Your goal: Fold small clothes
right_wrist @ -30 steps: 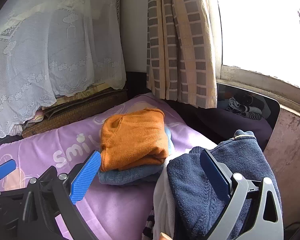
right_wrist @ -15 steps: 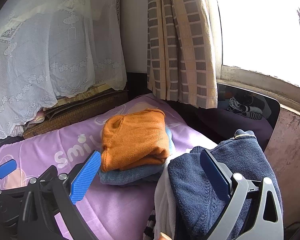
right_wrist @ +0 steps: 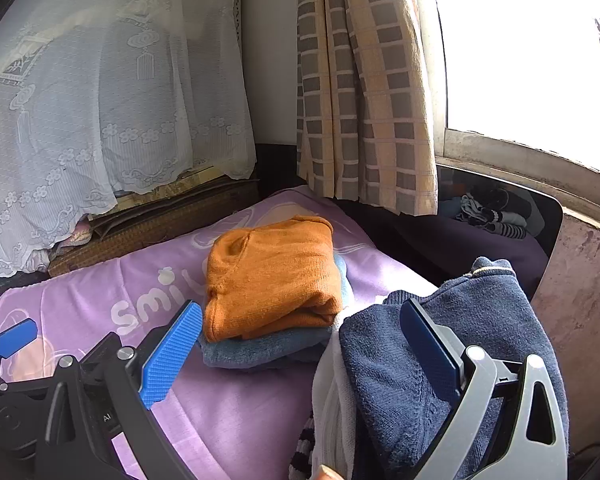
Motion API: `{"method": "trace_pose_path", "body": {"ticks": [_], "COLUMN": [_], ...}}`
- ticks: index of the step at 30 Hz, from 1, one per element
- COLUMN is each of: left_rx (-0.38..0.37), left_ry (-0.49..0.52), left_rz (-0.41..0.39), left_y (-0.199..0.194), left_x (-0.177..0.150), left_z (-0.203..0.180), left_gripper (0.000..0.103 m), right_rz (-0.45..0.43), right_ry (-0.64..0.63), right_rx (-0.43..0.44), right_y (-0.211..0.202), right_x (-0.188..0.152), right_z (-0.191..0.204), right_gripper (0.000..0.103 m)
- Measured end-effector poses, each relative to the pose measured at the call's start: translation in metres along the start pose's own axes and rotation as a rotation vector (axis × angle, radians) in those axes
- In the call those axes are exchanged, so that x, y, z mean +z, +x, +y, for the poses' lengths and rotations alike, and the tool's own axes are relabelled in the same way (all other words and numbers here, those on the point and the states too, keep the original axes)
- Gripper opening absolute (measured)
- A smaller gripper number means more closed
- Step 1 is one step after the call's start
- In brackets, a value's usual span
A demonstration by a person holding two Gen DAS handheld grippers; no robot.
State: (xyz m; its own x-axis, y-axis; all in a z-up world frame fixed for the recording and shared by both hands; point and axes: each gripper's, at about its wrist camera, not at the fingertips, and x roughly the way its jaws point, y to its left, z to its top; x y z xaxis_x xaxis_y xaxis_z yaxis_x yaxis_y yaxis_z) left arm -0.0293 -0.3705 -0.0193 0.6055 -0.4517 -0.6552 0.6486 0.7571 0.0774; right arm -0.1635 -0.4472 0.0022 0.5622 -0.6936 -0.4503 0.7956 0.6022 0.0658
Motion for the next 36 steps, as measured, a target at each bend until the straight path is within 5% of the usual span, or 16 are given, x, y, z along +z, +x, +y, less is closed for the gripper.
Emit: {"method": "trace_pose_path", "body": {"ticks": [36], "left_rx": [-0.034], "left_ry": [0.011], "left_rz": [0.018], "left_y": [0.0008], "left_x": [-0.0061], "left_z": [-0.0013], "left_gripper": [0.098], "right_rz": [0.002], "right_ry": [0.002], "right_rx": [0.004], "right_y": [-0.0054], "right_x": [-0.0013], "right_z": [0.0027], "right_gripper": [0.1]}}
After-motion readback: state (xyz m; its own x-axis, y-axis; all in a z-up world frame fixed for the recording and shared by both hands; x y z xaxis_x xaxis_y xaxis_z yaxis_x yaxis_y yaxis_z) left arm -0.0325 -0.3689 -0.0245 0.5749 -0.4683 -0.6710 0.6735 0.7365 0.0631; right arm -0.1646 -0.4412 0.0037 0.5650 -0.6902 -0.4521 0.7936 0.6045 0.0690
